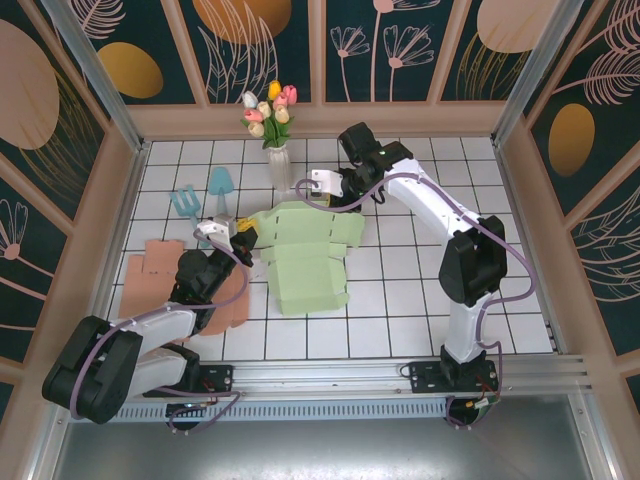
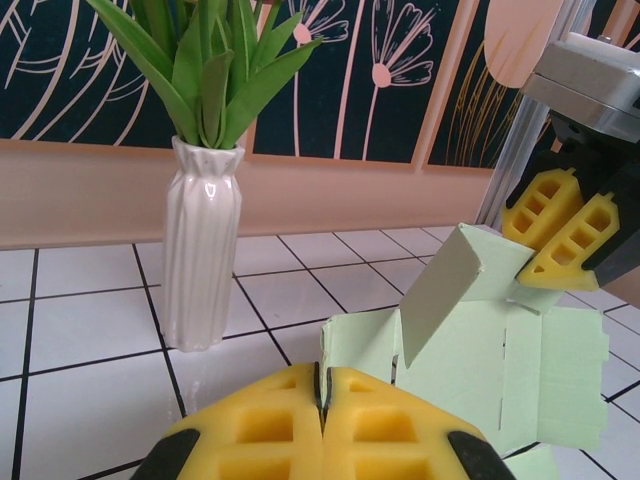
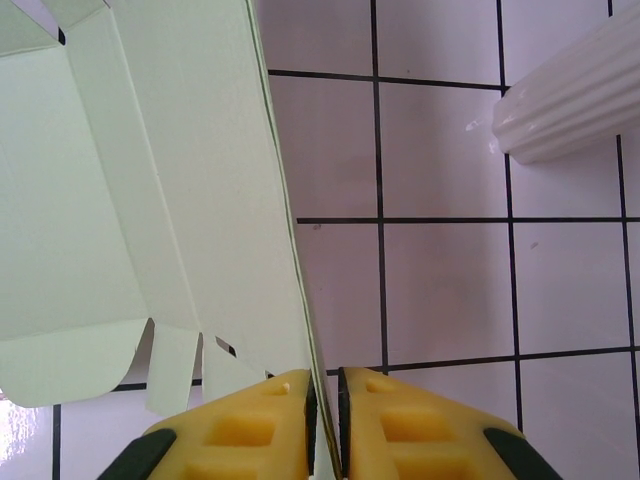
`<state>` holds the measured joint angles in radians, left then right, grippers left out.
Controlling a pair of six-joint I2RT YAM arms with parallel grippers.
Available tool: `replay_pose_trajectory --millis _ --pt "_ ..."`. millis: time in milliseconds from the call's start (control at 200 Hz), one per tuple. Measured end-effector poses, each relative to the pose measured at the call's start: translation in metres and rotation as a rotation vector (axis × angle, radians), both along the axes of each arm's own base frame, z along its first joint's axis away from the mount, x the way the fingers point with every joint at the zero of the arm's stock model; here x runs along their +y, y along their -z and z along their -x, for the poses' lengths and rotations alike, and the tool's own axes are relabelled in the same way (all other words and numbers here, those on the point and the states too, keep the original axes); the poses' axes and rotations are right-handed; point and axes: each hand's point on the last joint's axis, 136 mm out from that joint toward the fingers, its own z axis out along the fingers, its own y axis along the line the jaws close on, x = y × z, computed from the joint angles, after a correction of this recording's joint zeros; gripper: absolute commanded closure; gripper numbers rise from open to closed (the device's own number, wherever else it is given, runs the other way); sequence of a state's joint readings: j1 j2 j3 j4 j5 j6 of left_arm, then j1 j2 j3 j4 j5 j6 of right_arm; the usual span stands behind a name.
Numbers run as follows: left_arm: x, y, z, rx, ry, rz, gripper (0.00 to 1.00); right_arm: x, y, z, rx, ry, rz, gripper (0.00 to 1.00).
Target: Fold the paper box
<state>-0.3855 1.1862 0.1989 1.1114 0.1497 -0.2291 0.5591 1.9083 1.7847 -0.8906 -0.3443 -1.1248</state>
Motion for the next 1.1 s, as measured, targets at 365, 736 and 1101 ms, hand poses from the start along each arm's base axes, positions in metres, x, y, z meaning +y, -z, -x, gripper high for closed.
replay_pose_trajectory --millis 365,736,1101 --pt "0.000 0.000 0.000 -0.001 0.000 0.000 1.00 0.002 0.001 0.002 -0.003 -0.005 0.006 0.79" --pt "0.000 0.000 0.000 0.000 -0.002 0.001 0.89 0.004 0.001 0.004 -0.018 -0.025 0.019 1.00" --pt "0.013 -0.048 0.010 0.007 -0.038 0.156 0.79 -0.015 0.008 -0.002 0.001 0.058 0.081 1.00"
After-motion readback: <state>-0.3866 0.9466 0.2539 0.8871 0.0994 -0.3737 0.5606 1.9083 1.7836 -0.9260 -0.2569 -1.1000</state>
